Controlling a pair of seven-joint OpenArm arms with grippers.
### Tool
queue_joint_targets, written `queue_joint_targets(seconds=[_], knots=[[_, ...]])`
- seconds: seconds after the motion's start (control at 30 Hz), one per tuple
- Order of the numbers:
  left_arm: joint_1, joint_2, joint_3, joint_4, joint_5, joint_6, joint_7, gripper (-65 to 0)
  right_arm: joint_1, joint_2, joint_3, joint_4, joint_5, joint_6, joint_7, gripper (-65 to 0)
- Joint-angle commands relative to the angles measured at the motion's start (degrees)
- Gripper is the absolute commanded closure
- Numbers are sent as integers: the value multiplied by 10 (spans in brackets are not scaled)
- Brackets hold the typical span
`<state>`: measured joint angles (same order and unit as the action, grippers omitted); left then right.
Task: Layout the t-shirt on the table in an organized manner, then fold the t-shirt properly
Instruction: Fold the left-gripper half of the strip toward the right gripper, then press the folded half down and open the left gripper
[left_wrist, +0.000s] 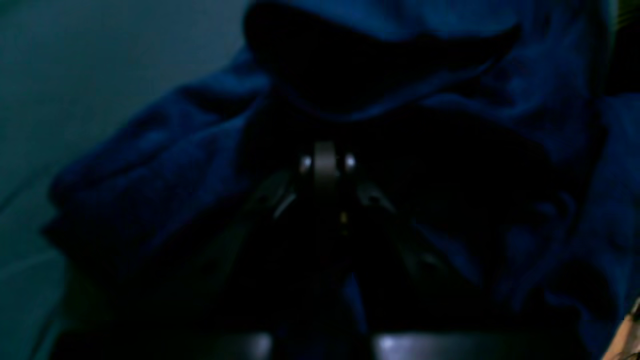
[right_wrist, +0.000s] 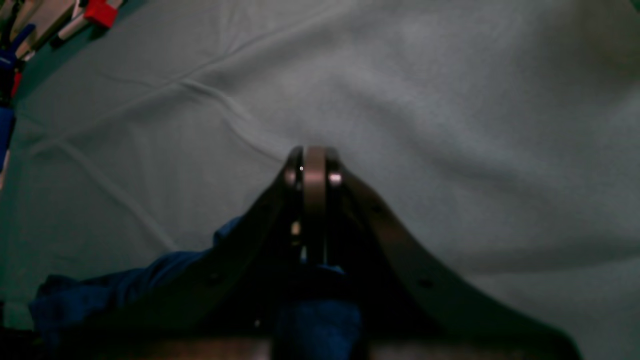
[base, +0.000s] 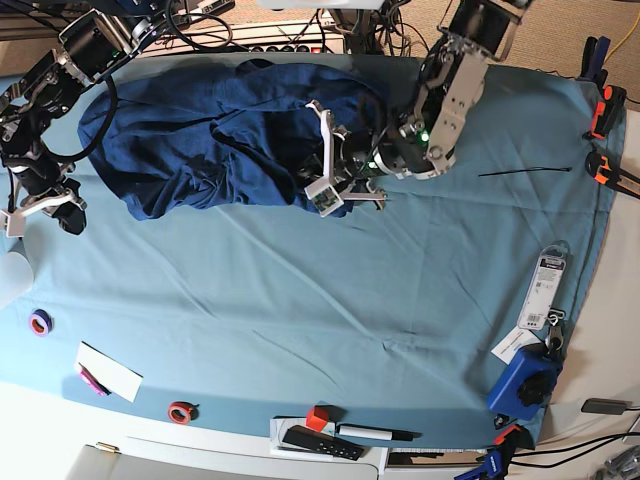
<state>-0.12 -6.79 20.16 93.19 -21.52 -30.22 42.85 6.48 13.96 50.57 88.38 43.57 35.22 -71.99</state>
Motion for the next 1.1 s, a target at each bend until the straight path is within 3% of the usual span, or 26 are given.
queue_joint_targets(seconds=[0.0, 0.33, 0.47, 0.6, 0.73, 0.9, 1.07], knots=[[-13, 6, 0, 9, -20, -2, -13, 0, 8, 11, 1, 8, 14, 3, 15, 0], [-27, 90, 16, 9, -25, -26, -8, 0, 8, 11, 1, 8, 14, 3, 16, 0], [-34, 99, 85, 0, 25, 6, -35, 0, 8, 11, 1, 8, 14, 3, 16, 0], [-57, 99, 168, -18, 98, 52, -80, 0, 8, 11, 1, 8, 14, 3, 16, 0], [-97, 99, 214, -16, 123, 74, -47, 0, 8, 11, 1, 8, 14, 3, 16, 0], [-108, 85, 176, 69, 80, 73, -3, 0, 8, 11, 1, 8, 14, 4, 17, 0], [-96, 23, 101, 89, 73, 63, 12, 0, 8, 11, 1, 8, 14, 4, 17, 0]])
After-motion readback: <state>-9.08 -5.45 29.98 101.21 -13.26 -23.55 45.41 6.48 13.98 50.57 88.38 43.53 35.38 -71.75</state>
